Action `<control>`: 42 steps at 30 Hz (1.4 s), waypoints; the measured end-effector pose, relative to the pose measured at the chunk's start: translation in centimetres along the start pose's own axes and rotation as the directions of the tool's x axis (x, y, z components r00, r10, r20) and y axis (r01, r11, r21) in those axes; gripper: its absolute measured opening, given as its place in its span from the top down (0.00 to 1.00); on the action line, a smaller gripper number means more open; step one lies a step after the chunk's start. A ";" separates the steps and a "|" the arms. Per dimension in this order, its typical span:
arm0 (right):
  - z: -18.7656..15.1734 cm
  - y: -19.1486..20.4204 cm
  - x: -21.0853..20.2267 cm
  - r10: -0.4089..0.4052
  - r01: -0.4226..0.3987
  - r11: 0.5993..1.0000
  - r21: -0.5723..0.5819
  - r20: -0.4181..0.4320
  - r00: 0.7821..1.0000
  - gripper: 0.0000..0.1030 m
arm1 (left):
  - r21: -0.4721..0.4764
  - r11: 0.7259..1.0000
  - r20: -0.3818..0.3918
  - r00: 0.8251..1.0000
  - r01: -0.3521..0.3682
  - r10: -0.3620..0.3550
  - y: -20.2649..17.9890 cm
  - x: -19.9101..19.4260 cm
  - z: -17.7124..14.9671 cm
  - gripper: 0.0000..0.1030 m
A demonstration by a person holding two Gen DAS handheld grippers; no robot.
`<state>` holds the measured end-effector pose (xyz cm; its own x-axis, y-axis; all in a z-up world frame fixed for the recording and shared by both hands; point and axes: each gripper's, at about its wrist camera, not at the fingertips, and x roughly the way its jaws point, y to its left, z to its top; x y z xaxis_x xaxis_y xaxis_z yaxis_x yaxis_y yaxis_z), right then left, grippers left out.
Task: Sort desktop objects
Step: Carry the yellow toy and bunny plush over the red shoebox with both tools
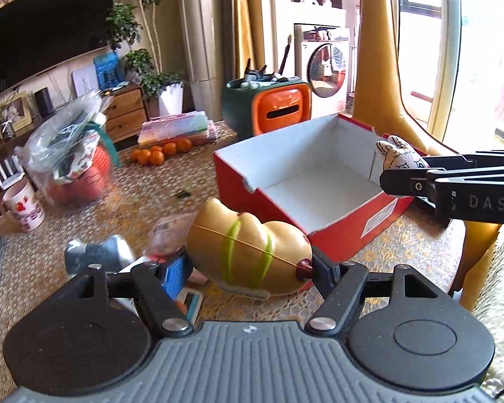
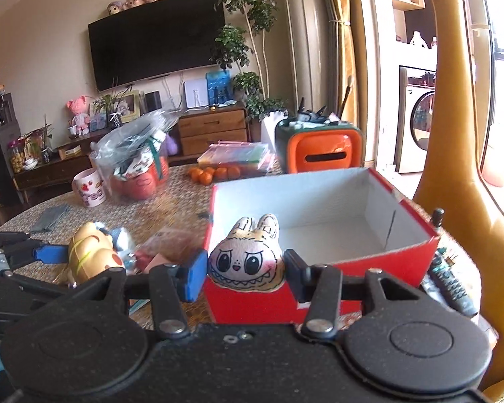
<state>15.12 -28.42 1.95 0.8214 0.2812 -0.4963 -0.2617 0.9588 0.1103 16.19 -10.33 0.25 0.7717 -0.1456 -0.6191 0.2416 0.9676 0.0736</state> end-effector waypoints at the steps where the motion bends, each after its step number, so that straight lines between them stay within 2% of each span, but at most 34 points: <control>1: 0.3 -0.5 0.1 -0.007 0.007 1.000 -0.001 0.004 1.000 0.53 | 0.011 1.000 0.000 1.000 0.006 -0.006 -0.3 0.3 0.5 0.29; 12: 2.9 -4.6 2.3 -0.059 0.059 0.998 -0.027 0.004 0.998 0.53 | 0.136 0.989 -0.023 0.998 0.053 -0.051 -3.4 4.7 5.8 0.29; 20: 3.8 -8.2 5.0 -0.100 0.100 0.995 -0.018 -0.033 0.994 0.53 | 0.195 0.975 -0.101 0.991 0.109 -0.091 -5.2 9.9 8.6 0.29; 27: 3.8 -10.8 8.8 -0.080 0.080 0.997 -0.007 -0.125 0.989 0.53 | 0.203 0.967 -0.200 0.973 0.154 -0.113 -5.8 15.0 9.9 0.29; 35: 3.7 -13.3 13.3 -0.064 0.079 0.995 0.052 -0.250 0.966 0.53 | 0.203 0.960 -0.280 0.951 0.191 -0.130 -6.3 19.4 10.2 0.29; 42: 3.5 -13.6 16.3 -0.066 0.065 0.998 -0.012 -0.334 0.940 0.53 | 0.215 0.958 -0.338 0.935 0.189 -0.108 -6.7 22.4 10.1 0.29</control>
<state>33.87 -36.72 -4.68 0.6206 0.1885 -0.7612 -0.2138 0.9746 0.0671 37.78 -22.14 -6.24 0.4964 -0.1708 -0.8511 0.5037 0.8552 0.1221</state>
